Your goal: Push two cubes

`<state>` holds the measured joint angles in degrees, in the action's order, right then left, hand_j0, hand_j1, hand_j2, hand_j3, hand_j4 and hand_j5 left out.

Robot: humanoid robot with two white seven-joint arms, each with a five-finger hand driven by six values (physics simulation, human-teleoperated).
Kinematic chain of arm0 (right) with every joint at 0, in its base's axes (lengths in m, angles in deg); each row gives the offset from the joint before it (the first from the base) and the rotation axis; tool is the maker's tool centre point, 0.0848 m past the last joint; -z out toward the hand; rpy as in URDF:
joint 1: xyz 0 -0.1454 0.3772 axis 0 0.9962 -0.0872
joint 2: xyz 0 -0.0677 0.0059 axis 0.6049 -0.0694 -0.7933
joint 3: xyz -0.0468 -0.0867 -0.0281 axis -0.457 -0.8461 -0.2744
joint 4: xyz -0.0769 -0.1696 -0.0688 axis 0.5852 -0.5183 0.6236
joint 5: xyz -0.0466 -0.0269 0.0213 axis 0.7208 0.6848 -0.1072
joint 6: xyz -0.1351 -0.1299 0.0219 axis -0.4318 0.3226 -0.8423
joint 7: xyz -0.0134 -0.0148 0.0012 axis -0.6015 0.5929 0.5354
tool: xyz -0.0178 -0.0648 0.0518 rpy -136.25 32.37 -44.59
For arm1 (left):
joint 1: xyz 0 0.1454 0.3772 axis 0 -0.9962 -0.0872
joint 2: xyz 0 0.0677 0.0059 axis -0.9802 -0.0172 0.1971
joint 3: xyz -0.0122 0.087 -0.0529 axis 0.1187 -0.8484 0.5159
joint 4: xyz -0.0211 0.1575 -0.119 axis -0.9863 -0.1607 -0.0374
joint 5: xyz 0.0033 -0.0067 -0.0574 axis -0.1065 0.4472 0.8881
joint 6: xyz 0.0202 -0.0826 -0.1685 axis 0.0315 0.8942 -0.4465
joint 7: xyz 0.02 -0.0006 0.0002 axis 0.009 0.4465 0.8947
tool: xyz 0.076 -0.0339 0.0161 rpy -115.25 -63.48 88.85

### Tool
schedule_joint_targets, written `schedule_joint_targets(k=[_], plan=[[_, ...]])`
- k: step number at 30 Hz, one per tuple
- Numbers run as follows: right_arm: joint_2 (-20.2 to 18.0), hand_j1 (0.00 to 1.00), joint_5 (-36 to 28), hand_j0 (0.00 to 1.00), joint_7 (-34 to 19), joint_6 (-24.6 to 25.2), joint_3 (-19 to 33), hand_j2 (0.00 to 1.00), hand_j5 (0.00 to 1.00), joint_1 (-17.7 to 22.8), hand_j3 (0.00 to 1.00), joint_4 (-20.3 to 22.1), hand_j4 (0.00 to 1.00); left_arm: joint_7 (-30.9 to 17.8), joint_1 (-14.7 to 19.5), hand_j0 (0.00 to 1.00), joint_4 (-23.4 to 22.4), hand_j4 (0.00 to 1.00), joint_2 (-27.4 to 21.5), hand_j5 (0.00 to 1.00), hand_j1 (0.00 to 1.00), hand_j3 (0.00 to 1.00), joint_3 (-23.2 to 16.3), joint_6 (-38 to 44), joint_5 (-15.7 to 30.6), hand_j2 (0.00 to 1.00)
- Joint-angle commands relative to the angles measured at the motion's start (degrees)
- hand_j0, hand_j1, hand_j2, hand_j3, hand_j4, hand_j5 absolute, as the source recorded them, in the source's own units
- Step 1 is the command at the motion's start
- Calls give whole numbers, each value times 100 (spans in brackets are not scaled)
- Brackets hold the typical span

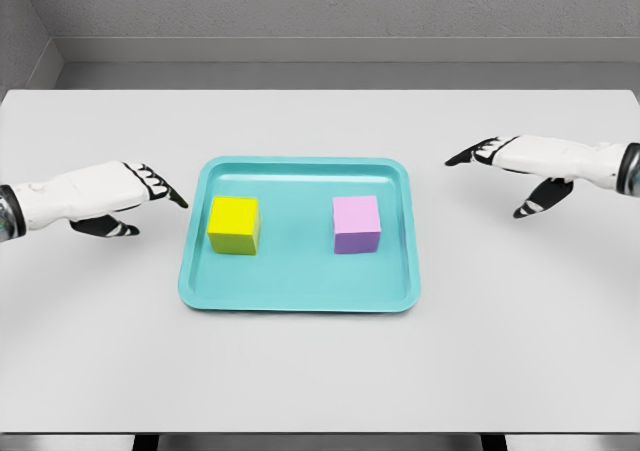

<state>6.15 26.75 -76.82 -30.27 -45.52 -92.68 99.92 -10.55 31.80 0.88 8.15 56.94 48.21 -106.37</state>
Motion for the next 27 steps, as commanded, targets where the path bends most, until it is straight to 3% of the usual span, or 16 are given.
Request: schedule_joint_targets(k=[1, 8, 9, 11, 12, 13, 14, 21, 24, 27], plan=[[-65, 100, -119, 100, -21, 14, -4, 100, 100, -9, 100, 41, 100, 2, 0, 78, -43, 78, 61, 78, 78, 78, -6, 16, 6, 78], [-144, 100, -110, 100, -21, 14, -48, 100, 100, -44, 100, 23, 100, 2, 0, 78, -43, 78, 211, 78, 78, 78, -6, 16, -2, 78], [-152, 91, -110, 91, -21, 14, -74, 91, 91, -26, 91, 59, 91, 2, 0, 78, -52, 78, 219, 78, 78, 78, -6, 16, -2, 78], [-267, 55, -101, 55, -21, 14, -65, 55, 55, -35, 55, 32, 55, 2, 0, 78, -52, 78, 246, 78, 78, 78, -23, 16, -11, 78], [-267, 31, -101, 31, -21, 14, -74, 31, 31, -44, 31, 24, 31, 2, 0, 78, -52, 78, 246, 78, 78, 78, -111, 16, -29, 78], [-258, 15, -92, 15, -21, 14, -109, 15, 15, -35, 15, 24, 15, 2, 0, 78, -52, 78, 255, 78, 78, 78, -111, 16, -37, 78], [-258, 11, -92, 11, -21, 14, -118, 11, 11, -35, 11, 24, 11, 2, 0, 78, -52, 78, 246, 78, 78, 78, -111, 16, -37, 78], [94, 10, -48, 10, -21, 14, -215, 10, 10, -97, 10, 331, 10, 2, 0, 78, -43, 78, 263, 78, 78, 78, -138, 16, -46, 78], [331, 9, 347, 9, -21, 14, -549, 9, 9, -264, 9, 384, 9, 2, 0, 78, -43, 78, 263, 78, 78, 78, -138, 16, -90, 78], [357, 9, 725, 9, -21, 14, -645, 9, 9, -272, 9, 735, 9, 2, 0, 78, -43, 78, 272, 78, 78, 78, -129, 16, -90, 78]])
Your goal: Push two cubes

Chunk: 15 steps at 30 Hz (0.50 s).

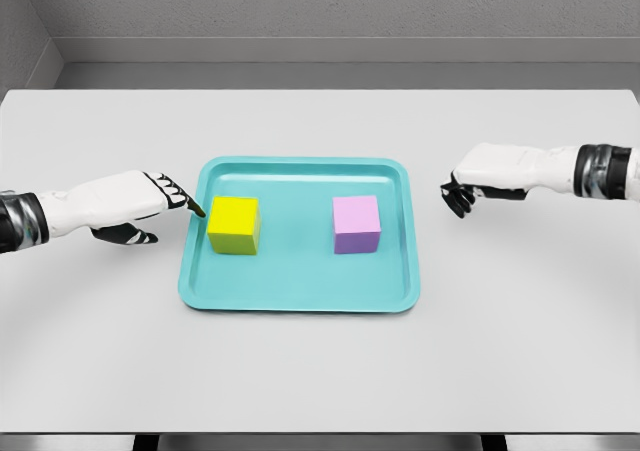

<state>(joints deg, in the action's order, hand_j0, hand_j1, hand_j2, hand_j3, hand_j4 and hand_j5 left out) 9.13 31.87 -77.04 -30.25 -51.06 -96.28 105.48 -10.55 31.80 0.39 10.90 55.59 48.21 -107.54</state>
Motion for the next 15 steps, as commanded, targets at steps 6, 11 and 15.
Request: schedule_joint_targets(k=[6, 11, 15], plan=[[243, 10, 433, 10, 1, 12, -619, 10, 10, -220, 10, 329, 10, 2, 0, 78, 32, 78, 68, 78, 78, 78, -2, 15, 45, 78], [331, 10, 547, 10, 1, 12, -760, 10, 10, -273, 10, 425, 10, 2, 0, 78, 76, 78, 147, 78, 78, 78, -11, 15, 36, 78], [471, 10, 705, 10, 1, 12, -804, 10, 10, -343, 10, 355, 10, 2, 0, 78, 147, 78, 147, 78, 78, 78, -11, 15, 36, 78]])
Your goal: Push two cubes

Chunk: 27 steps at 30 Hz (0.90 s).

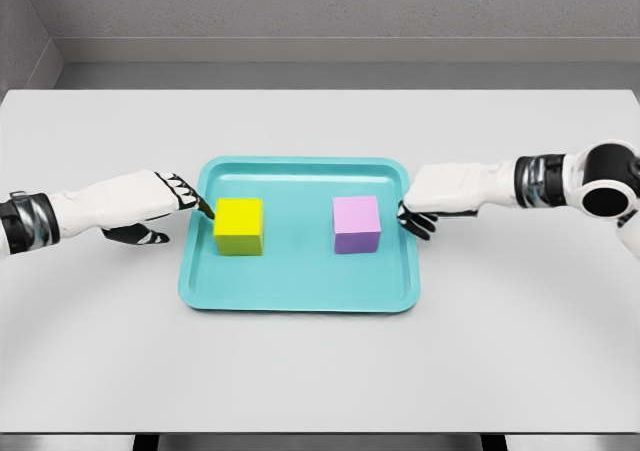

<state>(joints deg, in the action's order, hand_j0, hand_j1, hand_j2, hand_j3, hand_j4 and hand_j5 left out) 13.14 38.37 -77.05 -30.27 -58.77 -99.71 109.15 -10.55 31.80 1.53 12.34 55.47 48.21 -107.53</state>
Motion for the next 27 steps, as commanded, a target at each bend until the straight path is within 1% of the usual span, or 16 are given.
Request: schedule_joint_targets(k=[1, 2, 4, 10, 16, 17, 20, 21, 23, 27], plan=[[88, 10, 65, 10, 1, 14, -33, 10, 10, 0, 10, -83, 10, 3, 0, 78, 33, 78, 2, 78, 78, 78, 0, 16, 35, 78], [123, 10, 74, 10, 1, 14, -42, 10, 10, -9, 10, -109, 10, 3, 0, 77, 59, 77, 2, 77, 77, 77, 0, 16, 35, 77], [237, 10, 100, 10, 1, 14, -156, 10, 10, -88, 10, -364, 10, 3, 0, 76, 68, 76, 2, 76, 76, 76, 0, 16, 35, 76], [404, 10, 170, 10, 1, 14, -191, 10, 10, -132, 10, -689, 10, 3, 17, 76, 50, 76, 90, 76, 76, 76, -79, 16, -9, 76], [501, 9, 188, 9, 1, 14, -244, 9, 9, -167, 9, -812, 9, 3, 97, 76, 50, 76, 196, 76, 76, 76, -193, 16, -18, 76], [589, 9, 197, 9, 1, 14, -244, 9, 9, -176, 9, -839, 9, 3, 97, 76, 50, 76, 204, 76, 76, 76, -193, 16, -18, 76], [607, 10, 197, 10, 1, 14, -253, 10, 10, -176, 10, -839, 10, 3, 105, 75, 50, 75, 213, 75, 75, 75, -193, 16, -18, 75], [607, 10, 197, 10, 1, 14, -253, 10, 10, -176, 10, -830, 10, 3, 105, 72, 50, 72, 213, 72, 72, 72, -193, 16, -18, 72], [677, 9, 188, 9, 1, 14, -314, 9, 9, -220, 9, -839, 9, 3, 141, 72, 42, 72, 266, 72, 72, 72, -193, 16, -18, 72], [686, 9, 188, 9, 1, 14, -358, 9, 9, -237, 9, -830, 9, 3, 149, 72, 24, 72, 424, 72, 72, 72, -202, 16, -36, 72]])
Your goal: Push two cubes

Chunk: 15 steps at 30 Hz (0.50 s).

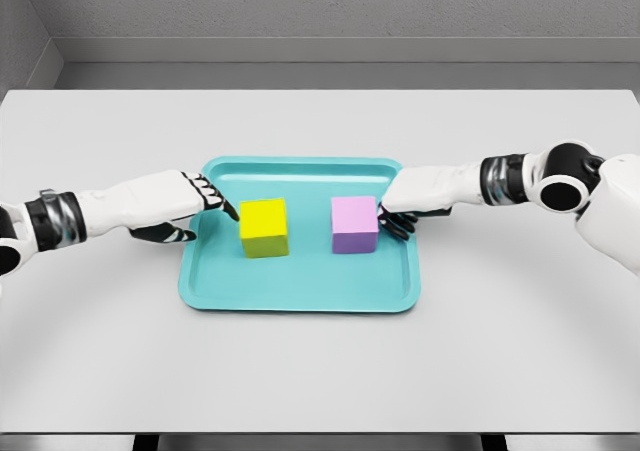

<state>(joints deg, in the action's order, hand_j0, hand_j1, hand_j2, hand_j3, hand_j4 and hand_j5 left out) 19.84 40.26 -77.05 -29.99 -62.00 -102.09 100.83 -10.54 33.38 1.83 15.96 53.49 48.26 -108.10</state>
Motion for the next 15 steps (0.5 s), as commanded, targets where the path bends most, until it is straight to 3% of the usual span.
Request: schedule_joint_targets(k=[1, 15], plan=[[16, 9, -1, 9, 1, -15, -35, 9, 9, 0, 9, 3, 9, 1, 0, 72, -14, 72, 80, 72, 72, 72, -4, 10, 22, 72], [209, 9, -1, 9, 1, -15, -35, 9, 9, -53, 9, 12, 9, 1, 167, 73, -208, 73, 326, 73, 73, 73, -241, 10, -58, 73]])
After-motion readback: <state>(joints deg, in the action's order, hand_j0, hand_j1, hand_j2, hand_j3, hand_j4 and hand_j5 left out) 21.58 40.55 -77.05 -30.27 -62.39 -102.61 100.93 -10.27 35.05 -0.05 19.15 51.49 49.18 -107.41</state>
